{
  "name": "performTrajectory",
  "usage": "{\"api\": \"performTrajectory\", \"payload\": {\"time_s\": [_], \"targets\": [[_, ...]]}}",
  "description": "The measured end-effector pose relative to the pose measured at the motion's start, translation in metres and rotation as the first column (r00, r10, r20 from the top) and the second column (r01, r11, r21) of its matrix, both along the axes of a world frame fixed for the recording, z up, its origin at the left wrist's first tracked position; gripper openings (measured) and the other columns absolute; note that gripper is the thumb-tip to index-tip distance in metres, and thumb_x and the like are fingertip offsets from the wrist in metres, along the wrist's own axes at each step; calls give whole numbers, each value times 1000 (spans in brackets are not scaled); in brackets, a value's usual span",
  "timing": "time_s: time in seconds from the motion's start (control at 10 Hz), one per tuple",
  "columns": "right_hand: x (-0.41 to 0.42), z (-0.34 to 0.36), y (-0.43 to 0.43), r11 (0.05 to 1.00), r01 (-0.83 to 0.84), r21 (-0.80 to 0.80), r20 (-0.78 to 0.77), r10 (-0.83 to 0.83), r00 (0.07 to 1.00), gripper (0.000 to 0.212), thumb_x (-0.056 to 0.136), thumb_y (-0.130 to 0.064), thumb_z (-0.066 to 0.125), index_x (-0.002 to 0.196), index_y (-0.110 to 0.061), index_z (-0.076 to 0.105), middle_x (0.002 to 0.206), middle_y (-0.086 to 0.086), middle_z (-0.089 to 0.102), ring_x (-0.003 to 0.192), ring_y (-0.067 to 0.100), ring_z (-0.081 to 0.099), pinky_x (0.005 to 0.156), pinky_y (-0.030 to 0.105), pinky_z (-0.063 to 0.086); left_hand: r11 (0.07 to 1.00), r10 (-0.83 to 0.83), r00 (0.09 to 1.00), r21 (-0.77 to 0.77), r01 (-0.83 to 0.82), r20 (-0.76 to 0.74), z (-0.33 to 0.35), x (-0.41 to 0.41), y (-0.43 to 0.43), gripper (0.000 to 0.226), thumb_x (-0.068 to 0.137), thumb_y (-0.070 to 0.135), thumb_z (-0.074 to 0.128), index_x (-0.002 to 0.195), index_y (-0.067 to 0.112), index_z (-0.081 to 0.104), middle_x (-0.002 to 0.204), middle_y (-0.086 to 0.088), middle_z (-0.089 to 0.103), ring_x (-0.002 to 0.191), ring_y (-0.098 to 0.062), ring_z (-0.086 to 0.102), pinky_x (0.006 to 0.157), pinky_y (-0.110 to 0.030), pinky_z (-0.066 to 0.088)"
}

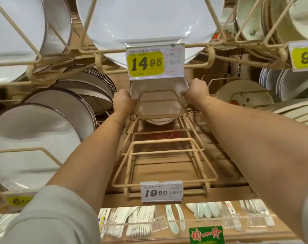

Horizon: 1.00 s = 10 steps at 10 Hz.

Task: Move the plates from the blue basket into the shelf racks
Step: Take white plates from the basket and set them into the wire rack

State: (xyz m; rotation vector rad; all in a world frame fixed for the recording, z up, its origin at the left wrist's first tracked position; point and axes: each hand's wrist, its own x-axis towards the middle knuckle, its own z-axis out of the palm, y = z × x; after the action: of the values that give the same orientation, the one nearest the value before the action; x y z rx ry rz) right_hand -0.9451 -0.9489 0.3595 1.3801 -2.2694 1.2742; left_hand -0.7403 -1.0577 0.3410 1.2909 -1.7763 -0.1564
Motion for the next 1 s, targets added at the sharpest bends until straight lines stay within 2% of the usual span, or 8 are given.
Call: {"api": "performTrajectory", "payload": {"time_s": [0.3,0.4,0.5,0.6,0.7,0.8,0.9,1.0], "targets": [[3,-7,-13,1000,11,26,76,-13,997,30,88,-30,69,98,-3,61,104,15,64,93,30,60,71,32,46,979,13,998,203,0,-62,-6,3,-11,37,77,36,77,95,4,67,88,-10,68,83,-25,66,53,-29,45],[6,-11,-12,1000,10,8,148,-11,989,31,91,-29,65,104,-2,61,108,16,64,98,31,62,77,35,52,978,11,999,210,-1,-49,-8,4,-7,40,82,40,73,97,3,66,86,-9,65,81,-24,62,45,-26,36],[12,-15,-4,1000,-1,-13,251,4,968,28,95,-29,57,107,-4,60,111,13,63,93,26,60,71,32,48,968,0,997,251,20,-79,-12,7,0,45,88,42,65,107,1,63,99,-13,67,93,-27,63,59,-29,44],[22,-14,11,994,-37,-99,416,75,906,32,98,-28,48,117,-4,59,120,13,61,103,26,59,79,32,48,977,4,999,215,6,-42,-19,10,13,42,96,35,54,111,-4,62,111,-20,65,107,-36,60,84,-37,47],[33,-14,30,955,-92,-281,577,245,779,33,98,-14,43,125,-3,57,126,13,60,115,28,58,84,32,46,985,23,1000,169,-24,10,-20,16,33,34,98,22,48,109,-4,65,112,-22,64,109,-38,58,90,-39,46],[54,-20,52,977,-60,-204,411,141,901,27,98,-7,44,120,-4,60,116,8,63,105,22,62,61,20,37,978,52,998,204,-46,-23,-18,22,60,33,97,22,49,112,-3,65,114,-21,65,109,-35,59,91,-36,46],[68,-5,77,809,-9,-588,703,517,488,30,98,-16,41,114,-3,63,103,11,64,97,25,61,56,19,36,978,7,994,210,16,-111,-10,28,109,31,94,24,53,105,-2,66,107,-20,66,107,-34,62,86,-34,48],[84,-9,100,768,-60,-638,683,600,416,18,96,-11,42,90,-12,58,83,0,53,82,16,52,63,20,43,987,-72,982,126,95,-177,-12,39,159,30,93,29,56,100,4,69,95,-14,69,88,-27,65,76,-32,49]]}}
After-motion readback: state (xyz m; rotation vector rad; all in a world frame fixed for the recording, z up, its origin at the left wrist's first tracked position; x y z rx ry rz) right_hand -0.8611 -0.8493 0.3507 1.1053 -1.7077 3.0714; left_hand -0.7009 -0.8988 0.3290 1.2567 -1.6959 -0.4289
